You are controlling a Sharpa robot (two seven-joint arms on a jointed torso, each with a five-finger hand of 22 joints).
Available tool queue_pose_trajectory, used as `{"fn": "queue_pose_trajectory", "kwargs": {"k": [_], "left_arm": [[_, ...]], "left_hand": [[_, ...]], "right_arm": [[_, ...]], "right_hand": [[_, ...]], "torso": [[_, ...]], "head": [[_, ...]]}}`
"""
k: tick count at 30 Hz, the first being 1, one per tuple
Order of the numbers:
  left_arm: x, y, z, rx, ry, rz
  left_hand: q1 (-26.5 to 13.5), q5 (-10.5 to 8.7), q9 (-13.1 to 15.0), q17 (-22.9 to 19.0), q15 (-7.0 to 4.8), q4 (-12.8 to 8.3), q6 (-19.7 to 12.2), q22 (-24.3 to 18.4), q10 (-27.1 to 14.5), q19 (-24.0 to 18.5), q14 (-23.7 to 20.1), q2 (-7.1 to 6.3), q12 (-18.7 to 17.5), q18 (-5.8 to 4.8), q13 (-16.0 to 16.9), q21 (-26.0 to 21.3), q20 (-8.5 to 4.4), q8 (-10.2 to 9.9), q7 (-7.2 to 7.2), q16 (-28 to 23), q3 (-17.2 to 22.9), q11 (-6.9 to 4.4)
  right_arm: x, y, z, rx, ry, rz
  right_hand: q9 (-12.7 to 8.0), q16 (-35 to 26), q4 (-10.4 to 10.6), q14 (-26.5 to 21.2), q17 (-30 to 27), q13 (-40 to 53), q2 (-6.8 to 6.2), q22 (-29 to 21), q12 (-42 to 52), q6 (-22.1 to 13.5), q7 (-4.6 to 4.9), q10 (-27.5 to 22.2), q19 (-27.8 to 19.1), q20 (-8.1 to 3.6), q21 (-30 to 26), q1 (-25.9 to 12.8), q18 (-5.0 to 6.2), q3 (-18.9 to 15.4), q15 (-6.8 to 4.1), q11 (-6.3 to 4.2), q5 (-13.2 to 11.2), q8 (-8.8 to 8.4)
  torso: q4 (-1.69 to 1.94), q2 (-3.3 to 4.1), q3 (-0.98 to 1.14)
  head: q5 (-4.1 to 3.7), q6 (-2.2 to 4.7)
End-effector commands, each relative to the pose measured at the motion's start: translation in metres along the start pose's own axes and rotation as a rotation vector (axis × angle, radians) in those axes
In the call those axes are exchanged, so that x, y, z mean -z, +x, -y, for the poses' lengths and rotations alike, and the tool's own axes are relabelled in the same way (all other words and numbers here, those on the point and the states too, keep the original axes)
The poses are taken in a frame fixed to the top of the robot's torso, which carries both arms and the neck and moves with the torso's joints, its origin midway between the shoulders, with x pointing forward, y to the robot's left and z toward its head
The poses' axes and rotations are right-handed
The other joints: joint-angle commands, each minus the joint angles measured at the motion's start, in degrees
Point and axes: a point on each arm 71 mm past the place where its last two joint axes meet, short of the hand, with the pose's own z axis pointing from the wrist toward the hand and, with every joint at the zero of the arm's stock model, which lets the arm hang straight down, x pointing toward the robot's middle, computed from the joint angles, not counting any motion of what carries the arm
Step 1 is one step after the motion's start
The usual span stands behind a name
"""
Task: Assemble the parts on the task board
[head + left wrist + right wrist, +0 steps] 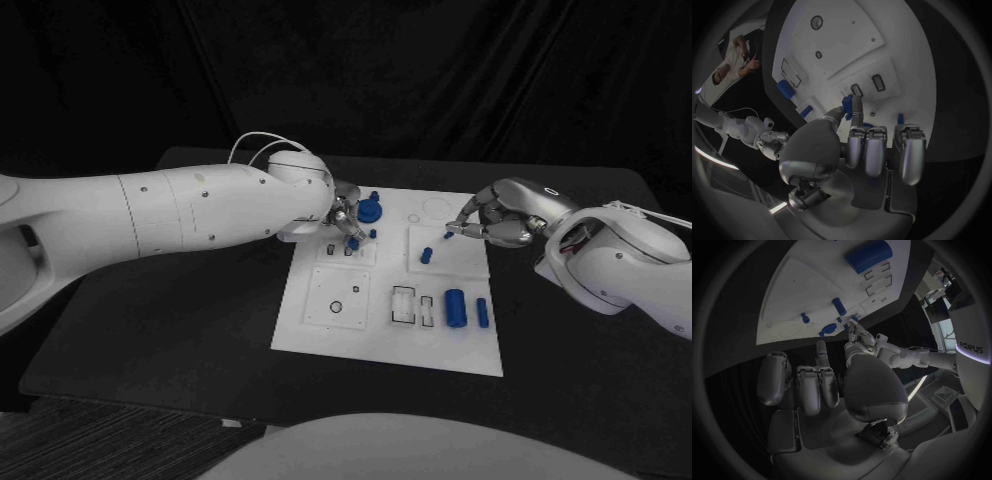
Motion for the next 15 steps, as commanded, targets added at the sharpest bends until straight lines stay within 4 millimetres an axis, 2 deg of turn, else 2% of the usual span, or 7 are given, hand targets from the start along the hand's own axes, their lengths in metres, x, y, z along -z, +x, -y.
{"fn": "queue_pose_trajectory", "kwargs": {"k": [1,15], "left_arm": [[0.001,0.0008,-0.001,0.008,-0.001,0.004],[0.0033,0.0019,-0.0076,0.014,-0.013,0.006]], "left_hand": [[-0.2,0.94,1.7,15.3,-0.42,-0.1,0.8,12.1,6.5,3.2,5.9,-0.21,1.2,-1.11,15.0,-0.5,-0.13,-0.7,-0.19,0.8,3.2,-0.51],[-0.5,0.82,2.0,15.3,-0.48,-0.4,1.1,12.1,6.5,3.3,5.9,-0.62,1.2,-1.13,15.0,-0.5,-0.17,-0.7,-0.28,0.8,4.2,-0.59]], "right_arm": [[0.0003,0.0015,0.0016,0.0,0.017,-0.006],[0.0002,0.0032,0.0016,-0.001,0.02,-0.01]], "right_hand": [[0.9,-0.4,-0.5,5.0,13.1,15.1,1.11,10.6,1.0,-0.8,-0.02,6.4,-0.4,0.2,-1.0,0.1,0.01,-0.4,0.09,0.16,0.6,1.11],[1.0,-0.4,-0.5,5.0,13.1,15.1,1.12,10.6,1.0,-0.9,-0.02,6.4,-0.4,0.21,-1.0,0.2,0.02,-0.4,0.09,0.16,0.6,1.18]], "torso": [[-0.06,0.03,-0.03],[-0.02,0.01,-0.02]], "head": [[0.24,-0.01],[0.78,-0.01]]}}
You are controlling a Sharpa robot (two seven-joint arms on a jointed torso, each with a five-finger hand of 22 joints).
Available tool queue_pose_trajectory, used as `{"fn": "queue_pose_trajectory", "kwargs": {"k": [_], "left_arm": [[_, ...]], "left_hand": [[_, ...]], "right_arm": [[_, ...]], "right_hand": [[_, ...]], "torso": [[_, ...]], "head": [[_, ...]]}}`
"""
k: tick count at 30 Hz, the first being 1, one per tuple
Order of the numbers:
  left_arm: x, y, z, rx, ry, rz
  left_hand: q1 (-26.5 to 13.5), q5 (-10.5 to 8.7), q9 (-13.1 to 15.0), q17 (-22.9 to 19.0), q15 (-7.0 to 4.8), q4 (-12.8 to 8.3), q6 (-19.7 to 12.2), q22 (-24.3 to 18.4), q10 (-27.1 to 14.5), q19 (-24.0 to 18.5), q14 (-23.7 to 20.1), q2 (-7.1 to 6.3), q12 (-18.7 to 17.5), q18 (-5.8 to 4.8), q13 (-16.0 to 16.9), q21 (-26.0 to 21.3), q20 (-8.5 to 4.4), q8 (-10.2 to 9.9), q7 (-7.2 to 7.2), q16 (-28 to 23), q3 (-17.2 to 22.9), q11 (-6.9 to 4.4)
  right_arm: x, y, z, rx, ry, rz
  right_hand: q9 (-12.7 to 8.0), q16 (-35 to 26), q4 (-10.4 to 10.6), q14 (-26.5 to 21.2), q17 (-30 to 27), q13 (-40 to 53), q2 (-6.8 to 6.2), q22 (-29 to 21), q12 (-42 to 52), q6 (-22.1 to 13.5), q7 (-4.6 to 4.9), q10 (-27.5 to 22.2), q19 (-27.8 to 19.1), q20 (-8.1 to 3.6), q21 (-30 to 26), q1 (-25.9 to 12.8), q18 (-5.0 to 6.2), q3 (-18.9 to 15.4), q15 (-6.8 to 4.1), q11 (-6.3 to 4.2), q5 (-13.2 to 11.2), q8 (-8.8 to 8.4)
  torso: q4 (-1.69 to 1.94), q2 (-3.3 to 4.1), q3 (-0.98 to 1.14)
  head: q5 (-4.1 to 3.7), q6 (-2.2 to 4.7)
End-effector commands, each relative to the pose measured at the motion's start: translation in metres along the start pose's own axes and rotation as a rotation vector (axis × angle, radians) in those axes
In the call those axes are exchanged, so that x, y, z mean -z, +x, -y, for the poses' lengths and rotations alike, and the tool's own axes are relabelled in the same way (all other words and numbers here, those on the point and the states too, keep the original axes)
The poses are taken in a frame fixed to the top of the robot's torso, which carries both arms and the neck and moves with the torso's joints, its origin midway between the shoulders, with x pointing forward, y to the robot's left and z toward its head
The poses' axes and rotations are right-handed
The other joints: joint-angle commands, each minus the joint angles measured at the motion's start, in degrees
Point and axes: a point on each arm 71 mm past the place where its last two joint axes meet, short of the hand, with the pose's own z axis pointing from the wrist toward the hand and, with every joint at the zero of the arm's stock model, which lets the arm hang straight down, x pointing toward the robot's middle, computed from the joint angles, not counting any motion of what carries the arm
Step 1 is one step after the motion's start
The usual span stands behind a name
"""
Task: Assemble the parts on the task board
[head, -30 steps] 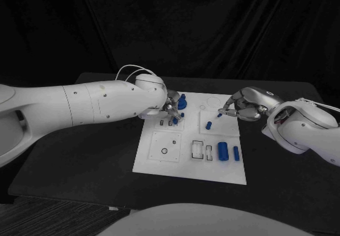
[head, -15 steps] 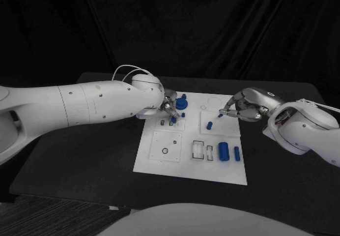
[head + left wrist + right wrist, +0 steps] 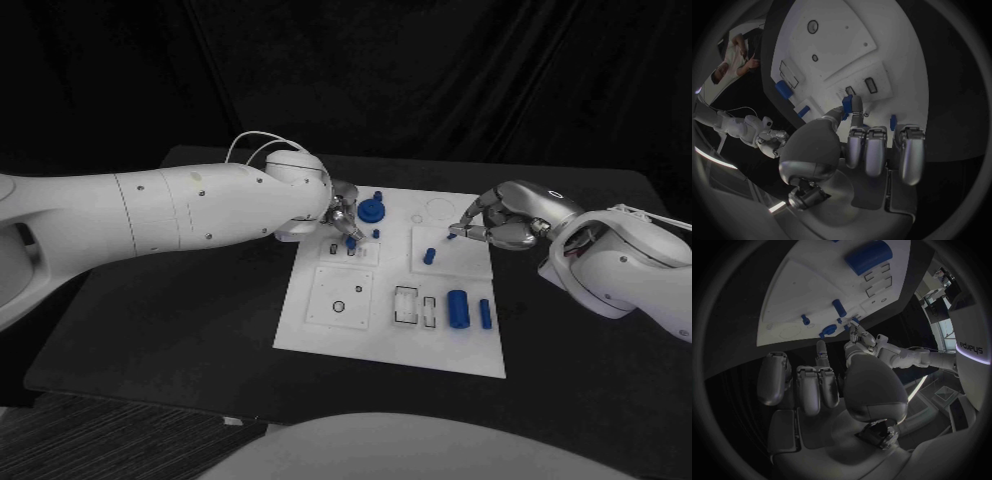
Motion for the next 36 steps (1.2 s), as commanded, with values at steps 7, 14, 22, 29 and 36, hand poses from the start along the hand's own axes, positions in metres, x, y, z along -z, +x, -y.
{"fn": "queue_pose_trajectory", "kwargs": {"k": [7,14,22,29,36], "left_arm": [[0.0011,0.0011,-0.0014,0.008,-0.002,0.003],[0.0021,0.002,-0.0029,0.007,-0.004,-0.001],[0.0033,0.0037,-0.0014,0.007,0.002,-0.002],[0.003,0.0057,-0.0018,0.012,0.002,0.001],[0.0024,0.0079,-0.002,0.013,-0.002,-0.003]], "left_hand": [[-0.6,0.8,1.6,15.3,-0.49,-0.4,1.2,12.1,6.5,3.3,5.9,-0.64,1.2,-1.13,15.0,-0.5,-0.17,-0.7,-0.27,0.8,4.4,-0.59],[-1.1,0.69,1.7,15.3,-0.51,-0.3,1.2,12.1,6.5,3.2,5.9,-0.73,1.2,-1.11,15.0,-0.6,-0.2,-0.8,-0.25,0.8,4.9,-0.6],[-1.2,0.65,1.7,15.3,-0.5,-0.2,1.1,12.1,6.5,3.2,5.9,-0.77,1.2,-1.1,15.0,-0.6,-0.2,-0.9,-0.23,0.8,5.1,-0.59],[-1.3,0.64,1.7,15.3,-0.5,-0.2,1.1,12.1,6.5,3.2,5.9,-0.76,1.2,-1.11,15.0,-0.6,-0.2,-1.0,-0.22,0.8,5.3,-0.58],[-1.6,0.6,1.7,15.3,-0.49,-0.2,1.1,12.1,6.5,3.2,5.9,-0.73,1.2,-1.1,15.0,-0.6,-0.21,-1.1,-0.18,0.8,5.6,-0.56]], "right_arm": [[0.0003,0.0015,0.0017,0.001,0.022,-0.007],[0.0001,0.0019,0.0019,0.001,0.025,-0.01],[-0.0001,0.0037,0.0015,-0.001,0.025,-0.014],[0.0003,0.0043,0.002,-0.001,0.027,-0.015],[0.0004,0.0047,0.0021,-0.001,0.029,-0.018]], "right_hand": [[0.9,-0.4,-0.5,5.0,13.1,15.1,1.12,10.6,1.0,-0.7,-0.2,6.4,-0.4,0.21,-1.0,0.2,0.02,-0.4,0.09,0.16,0.6,1.18],[0.9,-0.5,-0.5,4.9,12.9,15.1,1.13,10.5,1.0,-0.7,-0.19,6.4,-0.6,0.21,-1.4,0.3,0.08,-0.4,0.1,0.16,0.7,1.24],[0.9,-0.5,-0.6,4.9,12.8,15.1,1.13,10.4,1.0,-0.8,-0.19,6.4,-0.6,0.22,-1.5,0.4,0.11,-0.4,0.1,0.17,0.8,1.28],[1.0,-0.6,-0.6,4.9,12.8,15.1,1.13,10.4,1.0,-0.9,-0.18,6.4,-0.7,0.23,-1.6,0.6,0.12,-0.4,0.11,0.18,1.0,1.35],[1.0,-0.6,-0.6,4.9,12.8,15.1,1.13,10.4,1.0,-0.9,-0.18,6.4,-0.7,0.23,-1.6,0.6,0.12,-0.4,0.11,0.18,1.0,1.35]], "torso": [[0.1,-0.06,0.0],[0.03,-0.03,0.03],[-0.01,-0.02,0.05],[-0.01,0.07,0.0],[-0.05,0.06,-0.1]], "head": [[0.05,0.0],[0.27,0.0],[0.35,0.0],[0.35,0.0],[0.45,0.0]]}}
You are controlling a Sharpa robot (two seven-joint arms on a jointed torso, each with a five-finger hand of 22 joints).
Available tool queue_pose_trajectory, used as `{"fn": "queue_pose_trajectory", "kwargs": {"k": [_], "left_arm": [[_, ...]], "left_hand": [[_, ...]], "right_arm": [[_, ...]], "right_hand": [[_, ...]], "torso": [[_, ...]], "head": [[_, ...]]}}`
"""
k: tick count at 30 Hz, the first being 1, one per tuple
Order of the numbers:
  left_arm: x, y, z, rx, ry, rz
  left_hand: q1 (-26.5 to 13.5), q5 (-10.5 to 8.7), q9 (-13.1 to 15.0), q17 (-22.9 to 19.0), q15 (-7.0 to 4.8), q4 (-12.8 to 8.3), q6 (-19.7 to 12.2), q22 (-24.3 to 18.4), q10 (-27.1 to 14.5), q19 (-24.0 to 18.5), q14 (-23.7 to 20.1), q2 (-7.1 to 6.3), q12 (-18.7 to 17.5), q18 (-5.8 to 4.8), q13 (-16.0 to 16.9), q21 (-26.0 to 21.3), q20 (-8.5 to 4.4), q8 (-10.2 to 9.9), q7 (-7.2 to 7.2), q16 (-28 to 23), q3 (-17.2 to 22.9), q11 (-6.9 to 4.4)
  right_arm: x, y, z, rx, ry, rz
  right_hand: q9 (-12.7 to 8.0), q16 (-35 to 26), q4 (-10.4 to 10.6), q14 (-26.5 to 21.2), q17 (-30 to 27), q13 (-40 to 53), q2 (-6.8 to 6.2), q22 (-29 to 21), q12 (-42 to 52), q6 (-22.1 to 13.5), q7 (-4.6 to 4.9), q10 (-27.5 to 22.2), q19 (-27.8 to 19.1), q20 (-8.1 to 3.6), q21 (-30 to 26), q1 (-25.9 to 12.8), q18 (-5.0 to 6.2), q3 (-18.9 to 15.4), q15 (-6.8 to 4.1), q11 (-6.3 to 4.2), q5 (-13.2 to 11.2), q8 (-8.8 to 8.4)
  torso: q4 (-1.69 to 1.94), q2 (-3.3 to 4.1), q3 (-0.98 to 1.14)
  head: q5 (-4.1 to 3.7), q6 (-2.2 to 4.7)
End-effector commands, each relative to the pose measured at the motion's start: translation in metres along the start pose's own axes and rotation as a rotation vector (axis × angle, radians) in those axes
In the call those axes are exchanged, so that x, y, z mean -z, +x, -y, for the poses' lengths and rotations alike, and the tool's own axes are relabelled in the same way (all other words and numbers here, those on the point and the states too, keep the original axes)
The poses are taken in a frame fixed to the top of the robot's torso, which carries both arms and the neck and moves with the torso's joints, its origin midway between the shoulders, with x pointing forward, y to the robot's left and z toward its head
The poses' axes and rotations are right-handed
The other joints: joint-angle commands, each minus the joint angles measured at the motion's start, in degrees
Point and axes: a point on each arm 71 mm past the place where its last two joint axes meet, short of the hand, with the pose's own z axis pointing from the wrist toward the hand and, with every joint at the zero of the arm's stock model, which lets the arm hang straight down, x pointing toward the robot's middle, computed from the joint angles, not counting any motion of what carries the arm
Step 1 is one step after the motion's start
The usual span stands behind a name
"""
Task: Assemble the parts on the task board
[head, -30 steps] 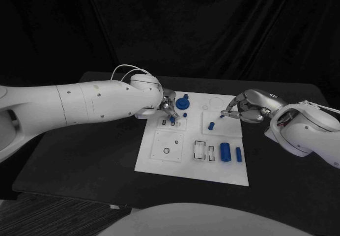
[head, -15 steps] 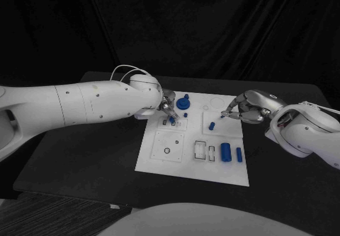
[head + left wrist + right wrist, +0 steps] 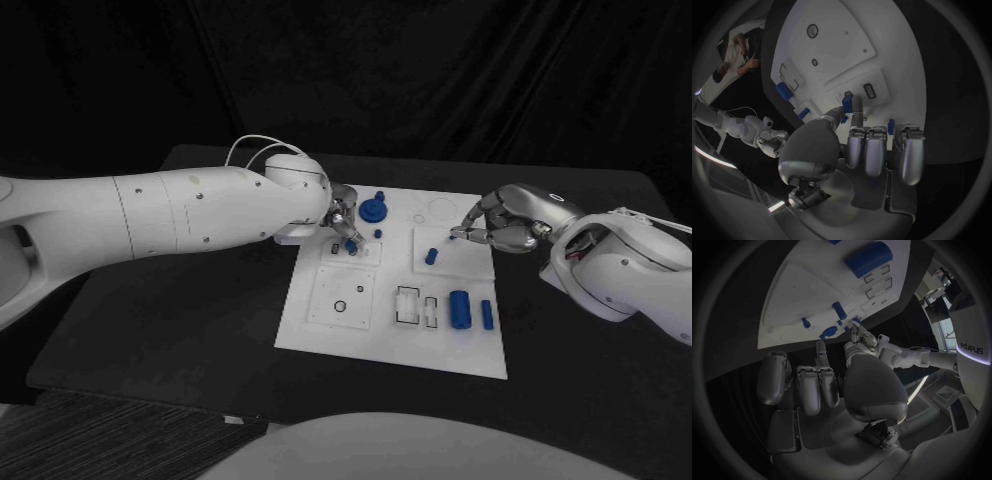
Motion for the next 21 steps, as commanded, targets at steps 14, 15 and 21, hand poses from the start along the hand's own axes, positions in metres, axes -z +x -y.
{"fn": "queue_pose_trajectory", "kwargs": {"k": [14,15,21], "left_arm": [[-0.0029,0.0064,0.0004,0.006,-0.007,-0.011],[-0.003,0.0065,0.0002,0.006,-0.008,-0.011],[-0.0035,0.0071,0.0005,0.007,-0.008,-0.011]], "left_hand": [[-2.0,-0.4,1.4,15.3,-0.4,-0.1,0.7,11.9,6.5,3.0,5.9,-0.18,1.2,-1.03,15.0,-0.9,-0.14,-1.2,-0.01,0.8,4.2,-0.42],[-2.3,-0.79,1.4,15.3,-0.37,0.0,0.7,11.9,6.5,3.0,5.9,-0.25,1.2,-1.02,15.0,-0.9,-0.12,-1.3,0.01,0.8,4.3,-0.4],[-4.5,-5.88,1.6,15.3,-0.24,1.3,1.1,11.8,6.5,3.0,5.9,-0.46,1.2,-0.98,15.0,-1.1,0.02,-1.9,0.17,0.8,4.6,-0.25]], "right_arm": [[0.0004,0.0021,0.0023,0.001,0.024,-0.012],[0.0004,0.0022,0.0023,0.001,0.025,-0.013],[0.0005,0.0028,0.0026,0.001,0.027,-0.017]], "right_hand": [[0.9,-0.6,-0.6,4.9,12.7,15.1,1.11,10.4,1.0,-0.8,0.02,6.4,-0.7,0.25,-1.3,0.9,0.15,-0.4,0.13,0.2,1.5,1.19],[0.9,-0.6,-0.6,4.9,12.7,15.1,1.11,10.4,1.0,-0.8,0.02,6.4,-0.7,0.25,-1.3,0.9,0.15,-0.4,0.13,0.2,1.5,1.19],[0.9,-0.6,-0.6,4.9,12.7,15.1,1.11,10.4,1.0,-0.8,0.02,6.4,-0.7,0.25,-1.3,0.9,0.15,-0.4,0.13,0.2,1.5,1.19]], "torso": [[-0.04,-0.01,-0.03],[-0.04,-0.01,-0.01],[-0.04,0.0,-0.05]], "head": [[0.09,0.0],[0.07,0.0],[0.15,0.0]]}}
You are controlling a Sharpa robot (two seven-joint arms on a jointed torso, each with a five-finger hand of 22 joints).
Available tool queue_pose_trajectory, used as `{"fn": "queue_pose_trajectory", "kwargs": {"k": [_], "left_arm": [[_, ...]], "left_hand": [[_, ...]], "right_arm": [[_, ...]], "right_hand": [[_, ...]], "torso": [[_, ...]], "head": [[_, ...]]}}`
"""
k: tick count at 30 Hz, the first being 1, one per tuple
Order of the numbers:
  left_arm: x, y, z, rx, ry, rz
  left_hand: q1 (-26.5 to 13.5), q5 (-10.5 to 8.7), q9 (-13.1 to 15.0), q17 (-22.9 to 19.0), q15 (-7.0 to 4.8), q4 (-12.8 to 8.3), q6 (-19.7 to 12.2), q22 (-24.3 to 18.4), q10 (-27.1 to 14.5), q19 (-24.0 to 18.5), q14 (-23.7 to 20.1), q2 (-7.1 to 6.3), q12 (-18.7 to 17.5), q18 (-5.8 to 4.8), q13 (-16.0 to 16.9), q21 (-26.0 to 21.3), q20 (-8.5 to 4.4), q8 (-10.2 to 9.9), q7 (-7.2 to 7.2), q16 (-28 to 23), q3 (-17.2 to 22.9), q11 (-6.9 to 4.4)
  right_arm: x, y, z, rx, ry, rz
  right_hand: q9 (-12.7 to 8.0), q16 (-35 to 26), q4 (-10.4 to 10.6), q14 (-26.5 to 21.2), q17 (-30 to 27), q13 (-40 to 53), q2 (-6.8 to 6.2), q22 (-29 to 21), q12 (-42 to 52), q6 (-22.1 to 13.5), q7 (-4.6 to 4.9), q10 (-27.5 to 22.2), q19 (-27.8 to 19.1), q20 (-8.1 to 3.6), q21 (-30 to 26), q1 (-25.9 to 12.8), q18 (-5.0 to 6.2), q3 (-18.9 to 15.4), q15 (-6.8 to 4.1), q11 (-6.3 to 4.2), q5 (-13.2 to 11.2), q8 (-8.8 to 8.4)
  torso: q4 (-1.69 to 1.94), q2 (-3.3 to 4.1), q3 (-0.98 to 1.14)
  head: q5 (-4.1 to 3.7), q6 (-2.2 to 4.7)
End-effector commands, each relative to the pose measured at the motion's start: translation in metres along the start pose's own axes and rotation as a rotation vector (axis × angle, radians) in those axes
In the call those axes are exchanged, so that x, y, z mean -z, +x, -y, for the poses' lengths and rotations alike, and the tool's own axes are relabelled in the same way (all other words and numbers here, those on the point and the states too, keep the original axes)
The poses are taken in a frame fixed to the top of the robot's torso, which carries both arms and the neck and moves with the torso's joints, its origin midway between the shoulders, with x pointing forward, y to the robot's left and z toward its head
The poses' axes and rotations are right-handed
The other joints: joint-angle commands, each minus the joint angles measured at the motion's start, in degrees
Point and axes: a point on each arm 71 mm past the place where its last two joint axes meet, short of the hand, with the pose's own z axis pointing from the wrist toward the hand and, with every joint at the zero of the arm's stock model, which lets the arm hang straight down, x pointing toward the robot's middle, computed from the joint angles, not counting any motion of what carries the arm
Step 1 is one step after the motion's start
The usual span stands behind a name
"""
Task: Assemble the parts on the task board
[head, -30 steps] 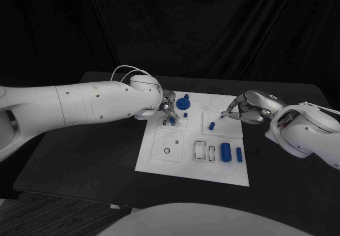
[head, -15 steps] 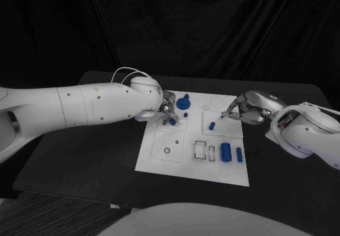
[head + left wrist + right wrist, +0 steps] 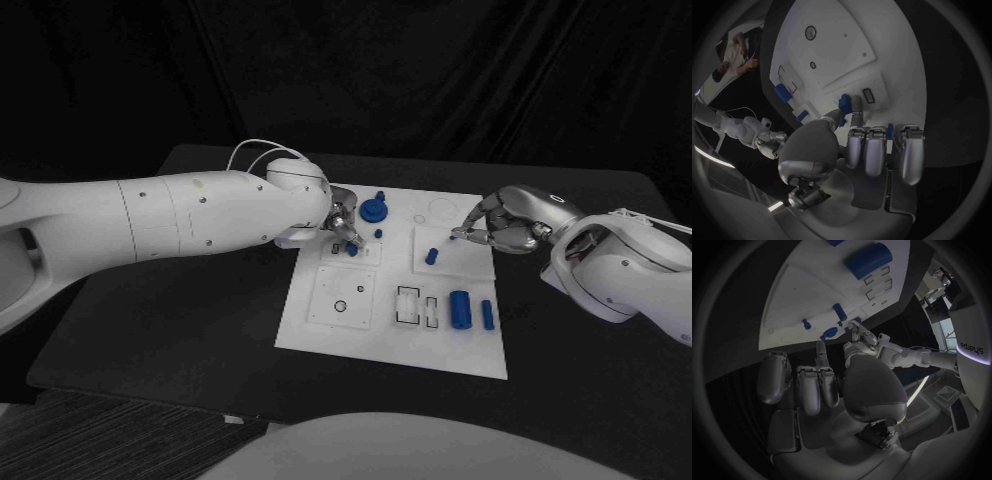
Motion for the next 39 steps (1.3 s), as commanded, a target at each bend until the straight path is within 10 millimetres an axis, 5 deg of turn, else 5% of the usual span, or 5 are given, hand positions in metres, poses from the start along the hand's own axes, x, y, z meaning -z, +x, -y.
{"fn": "queue_pose_trajectory", "kwargs": {"k": [1,18,24,30,39], "left_arm": [[-0.0006,0.0008,0.0016,0.004,0.004,0.001],[0.0001,0.0009,-0.0007,0.011,0.005,0.008],[0.0003,0.0009,-0.0013,0.012,0.005,0.01],[0.0003,0.0006,-0.0022,0.015,0.007,0.013],[0.0003,0.0003,-0.0025,0.017,0.011,0.016]], "left_hand": [[-1.4,-1.64,1.1,15.3,-0.23,0.6,0.8,11.8,6.5,2.9,5.9,0.13,1.2,-0.98,15.0,-0.6,0.02,-0.8,-0.11,0.8,1.4,-0.25],[-1.7,-0.99,1.3,15.3,-0.24,0.6,1.1,11.8,6.5,3.0,5.9,-0.22,1.2,-0.99,15.0,-0.6,0.02,-1.0,-0.13,0.8,1.7,-0.26],[-4.3,-5.85,1.6,15.3,-0.16,2.8,1.5,11.9,6.5,3.0,5.9,-0.44,1.2,-0.99,15.0,-0.7,0.1,-1.4,0.0,0.8,0.4,-0.16],[-6.7,-7.13,1.9,15.3,-0.1,5.6,1.9,11.9,6.5,3.0,5.9,-0.29,1.2,-0.98,15.0,-0.7,0.15,-1.8,0.06,0.8,-2.0,-0.09],[-7.5,-8.36,2.2,15.3,-0.1,7.2,2.1,12.0,6.5,3.1,5.9,-0.1,1.2,-1.02,15.0,-0.7,0.16,-1.9,0.06,0.8,-3.4,-0.08]], "right_arm": [[0.0004,0.0017,0.0021,0.001,0.022,-0.009],[0.0007,0.0025,0.0035,0.001,0.027,-0.013],[0.0006,0.0028,0.0038,0.002,0.029,-0.015],[0.0007,0.003,0.0043,0.002,0.032,-0.018],[0.0002,0.004,0.0043,0.003,0.034,-0.024]], "right_hand": [[0.9,-0.7,-0.6,4.9,12.6,15.1,0.52,10.4,1.0,-0.6,-0.17,6.4,-0.1,0.05,-1.3,0.4,0.17,-0.4,0.14,0.21,1.7,0.91],[1.0,-0.7,-0.6,4.9,12.6,15.1,0.53,10.3,1.0,-0.7,-0.17,6.4,-0.2,0.06,-1.5,0.5,0.19,-0.4,0.14,0.22,1.8,0.96],[1.0,-0.7,-0.6,4.9,12.7,15.1,0.53,10.3,1.0,-0.7,-0.17,6.4,-0.2,0.06,-1.5,0.5,0.19,-0.4,0.14,0.22,1.9,0.98],[1.0,-0.7,-0.6,4.9,12.7,15.1,0.53,10.3,1.0,-0.7,-0.17,6.4,-0.2,0.06,-1.5,0.5,0.19,-0.4,0.14,0.22,1.9,0.98],[1.0,-0.7,-0.6,4.8,12.6,15.1,0.53,10.3,1.0,-0.7,-0.16,6.4,-0.2,0.06,-1.6,0.6,0.21,-0.3,0.15,0.23,1.9,1.01]], "torso": [[-0.01,0.0,0.0],[0.0,0.0,-0.02],[0.01,0.0,-0.02],[-0.02,-0.01,-0.01],[-0.04,0.02,-0.01]], "head": [[0.02,0.0],[0.02,0.0],[-0.01,0.0],[0.06,0.0],[0.06,0.0]]}}
